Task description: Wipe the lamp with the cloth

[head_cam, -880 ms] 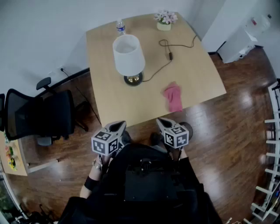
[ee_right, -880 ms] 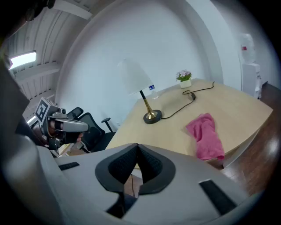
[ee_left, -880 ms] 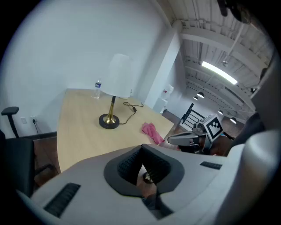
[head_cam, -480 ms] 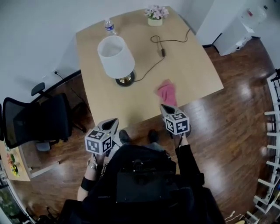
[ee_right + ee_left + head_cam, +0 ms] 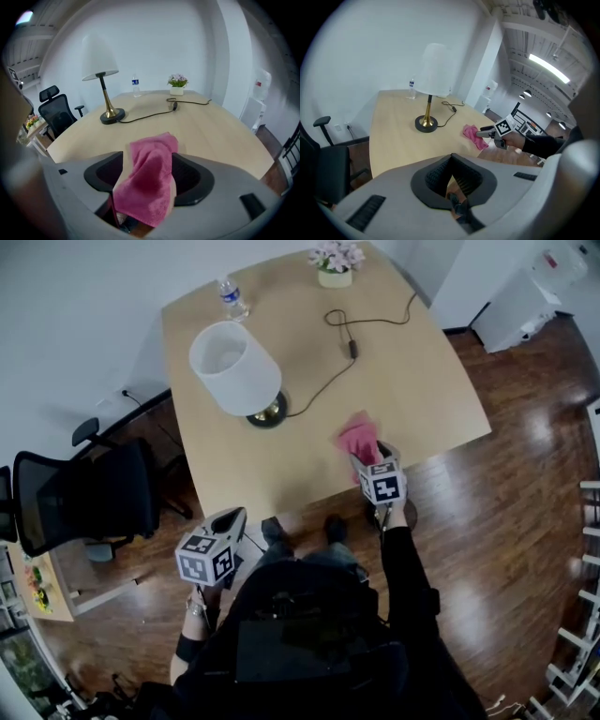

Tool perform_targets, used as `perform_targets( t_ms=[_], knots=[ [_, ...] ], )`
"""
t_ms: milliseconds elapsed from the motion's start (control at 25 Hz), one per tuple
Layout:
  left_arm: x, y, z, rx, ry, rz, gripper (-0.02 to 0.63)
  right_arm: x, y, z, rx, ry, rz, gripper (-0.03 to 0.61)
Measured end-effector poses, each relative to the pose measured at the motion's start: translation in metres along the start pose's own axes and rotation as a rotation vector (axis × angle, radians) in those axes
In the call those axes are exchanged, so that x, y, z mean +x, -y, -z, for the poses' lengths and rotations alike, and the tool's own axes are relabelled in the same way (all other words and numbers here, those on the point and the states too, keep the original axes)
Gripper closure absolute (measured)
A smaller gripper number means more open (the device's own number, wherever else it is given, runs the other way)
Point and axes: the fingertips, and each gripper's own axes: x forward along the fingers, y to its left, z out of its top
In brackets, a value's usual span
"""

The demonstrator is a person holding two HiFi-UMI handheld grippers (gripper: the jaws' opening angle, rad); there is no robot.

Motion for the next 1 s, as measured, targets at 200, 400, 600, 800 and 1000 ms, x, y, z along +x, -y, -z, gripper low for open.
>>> perform_targets(
  t_ms=[200,400,600,800,1000],
  knots=[
    [0.002,0.005,0.0,-0.006,-0.005,-0.027,0.617,0.032,0.011,0.014,-0.03,-0.041,0.045,0.239],
    [0.006,0.009,0.003,-0.018,-0.005,-0.041,0.617,0.056,0.009,0.024,-0.071,-0.093,0.044,0.239],
    [0.006,0.007,0.008,-0.053,0.003,-0.041,0.617,0.057,0.008,0.02,-0.044,-0.104,0.033,0.274],
    [0.004,-0.002,0.004,-0.055,0.027,-0.032,0.617,0.059,0.007,0.023,-0.022,-0.13,0.047,0.441],
    [0.002,-0.018,-0.004,-0.045,0.06,-0.006,0.617,0.033,-0.016,0.007,0.063,-0.092,-0.006,0.466]
  ],
)
